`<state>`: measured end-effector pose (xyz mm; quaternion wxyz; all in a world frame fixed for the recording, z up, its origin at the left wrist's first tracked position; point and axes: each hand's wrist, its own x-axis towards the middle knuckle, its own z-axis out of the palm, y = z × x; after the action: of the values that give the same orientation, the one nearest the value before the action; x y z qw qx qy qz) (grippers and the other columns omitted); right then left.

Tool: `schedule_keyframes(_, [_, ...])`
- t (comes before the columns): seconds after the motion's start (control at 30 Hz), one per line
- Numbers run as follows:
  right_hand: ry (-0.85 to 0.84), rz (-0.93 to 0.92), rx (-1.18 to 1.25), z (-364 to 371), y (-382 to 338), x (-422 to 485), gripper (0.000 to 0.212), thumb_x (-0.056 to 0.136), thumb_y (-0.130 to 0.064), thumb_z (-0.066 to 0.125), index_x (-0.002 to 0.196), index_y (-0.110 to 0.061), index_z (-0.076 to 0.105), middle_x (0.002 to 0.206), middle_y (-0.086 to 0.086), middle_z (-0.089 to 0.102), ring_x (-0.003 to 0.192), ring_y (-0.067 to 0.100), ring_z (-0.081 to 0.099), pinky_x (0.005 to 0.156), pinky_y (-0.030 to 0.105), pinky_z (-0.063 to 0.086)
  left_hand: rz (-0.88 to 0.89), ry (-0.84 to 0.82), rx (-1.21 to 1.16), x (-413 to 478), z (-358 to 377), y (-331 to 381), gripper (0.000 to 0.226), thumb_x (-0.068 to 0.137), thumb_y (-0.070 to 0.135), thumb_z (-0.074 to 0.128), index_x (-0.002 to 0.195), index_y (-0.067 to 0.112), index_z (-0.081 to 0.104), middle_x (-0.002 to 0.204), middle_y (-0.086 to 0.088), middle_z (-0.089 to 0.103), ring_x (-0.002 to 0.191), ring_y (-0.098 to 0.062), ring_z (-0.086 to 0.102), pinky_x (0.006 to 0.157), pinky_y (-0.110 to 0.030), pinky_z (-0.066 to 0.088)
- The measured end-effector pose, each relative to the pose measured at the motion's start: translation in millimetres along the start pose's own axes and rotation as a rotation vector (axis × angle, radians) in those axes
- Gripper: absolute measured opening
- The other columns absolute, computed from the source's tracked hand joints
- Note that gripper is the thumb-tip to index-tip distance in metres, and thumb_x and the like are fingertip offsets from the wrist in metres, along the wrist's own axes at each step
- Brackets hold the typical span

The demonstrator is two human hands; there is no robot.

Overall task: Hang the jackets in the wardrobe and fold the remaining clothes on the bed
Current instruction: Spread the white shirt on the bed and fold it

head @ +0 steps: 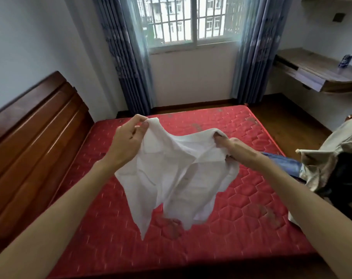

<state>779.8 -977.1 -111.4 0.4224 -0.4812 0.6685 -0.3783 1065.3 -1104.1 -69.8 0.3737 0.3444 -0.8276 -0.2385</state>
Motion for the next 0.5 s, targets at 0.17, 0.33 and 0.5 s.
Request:
schedule_keyframes(0.17, [-0.185,-0.040,-0.185,23.8,-15.5,-33.9,0.039,0.081,-0.059,0.068,0.087,-0.021,0.075,0.084,-0.001,0.075,0.076,0.018,0.073,0.068,0.027,0.057,-0.147,-0.373,0.112,-43.9,-45.4,4.0,0.036,0.093,0.060,0.053,0.108,0.029,0.065,0.092,0.008,0.069,0.081,-0.009,0.067,0.064,-0.028,0.052])
schedule_keyframes(0.33, [-0.320,-0.122,0.029,31.1,-13.9,-19.7,0.026,0.081,-0.009,0.078,0.106,-0.016,0.075,0.102,0.011,0.074,0.093,0.029,0.072,0.077,0.036,0.059,-0.269,-0.539,0.077,-50.3,-66.0,-35.8,0.073,0.056,0.048,0.091,0.121,0.030,0.066,0.107,0.014,0.070,0.098,-0.004,0.067,0.079,-0.022,0.056])
schedule_keyframes(0.5, [-0.309,-0.015,-0.031,44.6,17.9,58.7,0.065,0.078,-0.003,0.080,0.134,-0.024,0.055,0.103,0.008,0.074,0.089,0.020,0.072,0.071,0.030,0.057,-0.323,-0.368,-0.020,-28.4,-49.1,-122.2,0.042,0.072,0.014,0.087,0.110,0.023,0.073,0.091,0.007,0.076,0.085,-0.010,0.072,0.076,-0.028,0.057])
